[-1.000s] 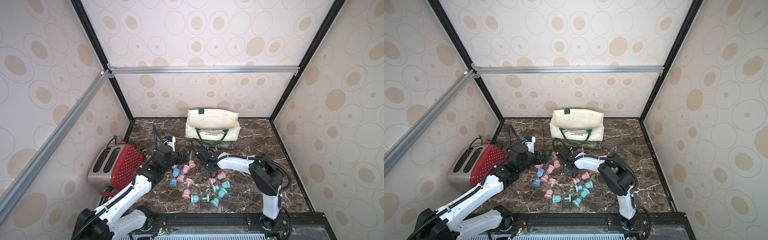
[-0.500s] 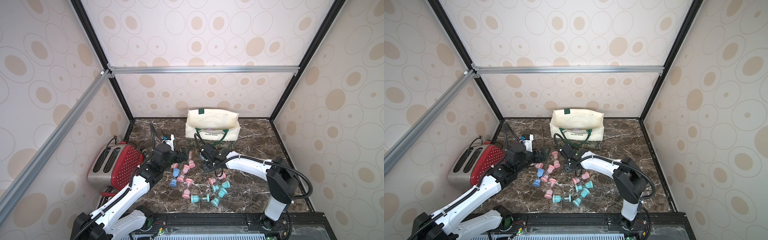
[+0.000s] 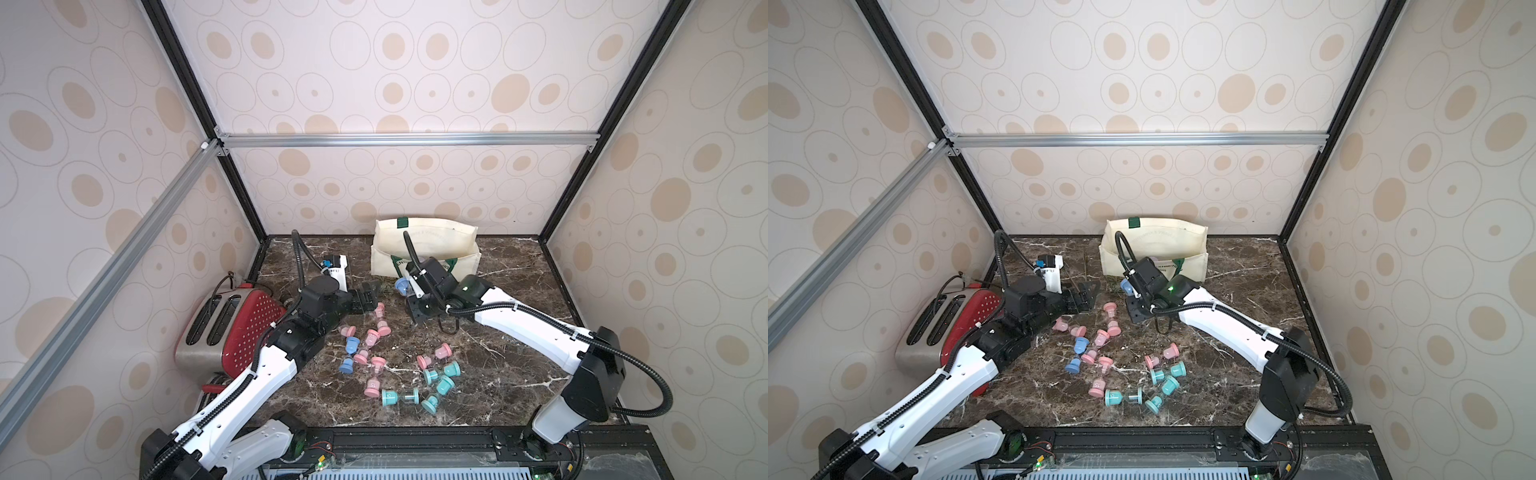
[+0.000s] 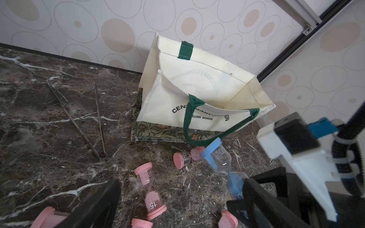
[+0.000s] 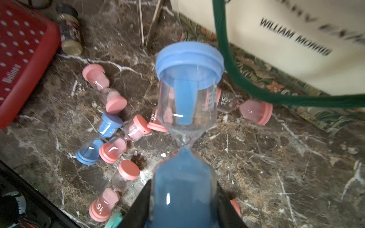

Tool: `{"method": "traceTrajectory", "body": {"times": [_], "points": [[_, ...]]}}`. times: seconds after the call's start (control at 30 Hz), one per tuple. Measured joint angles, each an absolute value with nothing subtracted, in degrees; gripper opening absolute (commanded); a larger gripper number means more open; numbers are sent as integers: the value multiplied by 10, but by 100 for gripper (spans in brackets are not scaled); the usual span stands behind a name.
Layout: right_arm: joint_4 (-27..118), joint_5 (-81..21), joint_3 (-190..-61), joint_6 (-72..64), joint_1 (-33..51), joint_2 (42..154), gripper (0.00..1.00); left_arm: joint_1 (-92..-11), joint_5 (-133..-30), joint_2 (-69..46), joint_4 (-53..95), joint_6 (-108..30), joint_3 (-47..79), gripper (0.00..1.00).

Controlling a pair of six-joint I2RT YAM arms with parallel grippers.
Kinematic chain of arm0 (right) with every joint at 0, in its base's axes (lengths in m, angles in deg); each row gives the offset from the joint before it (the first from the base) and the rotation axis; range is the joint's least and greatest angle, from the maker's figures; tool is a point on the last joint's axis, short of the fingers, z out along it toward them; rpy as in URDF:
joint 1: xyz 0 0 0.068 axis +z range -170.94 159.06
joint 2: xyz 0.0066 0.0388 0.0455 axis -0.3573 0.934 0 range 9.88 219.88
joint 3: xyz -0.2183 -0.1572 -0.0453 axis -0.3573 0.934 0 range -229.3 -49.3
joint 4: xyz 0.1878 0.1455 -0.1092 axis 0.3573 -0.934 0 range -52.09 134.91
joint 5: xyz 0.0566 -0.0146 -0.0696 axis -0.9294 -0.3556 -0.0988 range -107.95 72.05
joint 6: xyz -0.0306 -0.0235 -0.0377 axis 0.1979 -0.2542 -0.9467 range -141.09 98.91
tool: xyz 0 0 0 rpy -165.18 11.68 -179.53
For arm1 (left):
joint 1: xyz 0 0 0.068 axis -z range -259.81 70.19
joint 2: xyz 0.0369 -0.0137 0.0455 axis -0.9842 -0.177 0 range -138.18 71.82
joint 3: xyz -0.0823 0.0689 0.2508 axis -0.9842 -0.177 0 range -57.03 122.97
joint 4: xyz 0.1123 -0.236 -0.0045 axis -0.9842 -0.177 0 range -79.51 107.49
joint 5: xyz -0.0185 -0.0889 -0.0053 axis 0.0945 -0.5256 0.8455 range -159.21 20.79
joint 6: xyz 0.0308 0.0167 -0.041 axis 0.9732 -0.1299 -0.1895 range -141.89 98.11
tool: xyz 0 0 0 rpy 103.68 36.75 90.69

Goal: Put the hourglass into the canvas bag
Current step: Place the hourglass in the canvas bag.

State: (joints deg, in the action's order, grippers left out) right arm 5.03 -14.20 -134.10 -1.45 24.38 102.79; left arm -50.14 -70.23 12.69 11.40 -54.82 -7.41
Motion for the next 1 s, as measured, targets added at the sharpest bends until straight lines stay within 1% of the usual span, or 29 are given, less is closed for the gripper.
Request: {"method": "traceTrajectory", "body": {"times": [0.2,0.3,0.5,0.8,1.0], "points": [[40,-148,-1398,-49,201,1027,16,-501,-710,95,115,-538,-40,98],[33,-160,-1442,-63,174,1044,15,-501,-717,77,124,-536,-27,97],[26,-171,-1549,-89,125,1124,15,-501,-735,26,138,-535,7,97],[-7,-193,-1702,-128,88,1277,13,-501,-752,-32,168,-536,23,98],[-29,-196,-1750,-150,76,1352,13,-501,-757,-69,186,-536,33,97]]}}
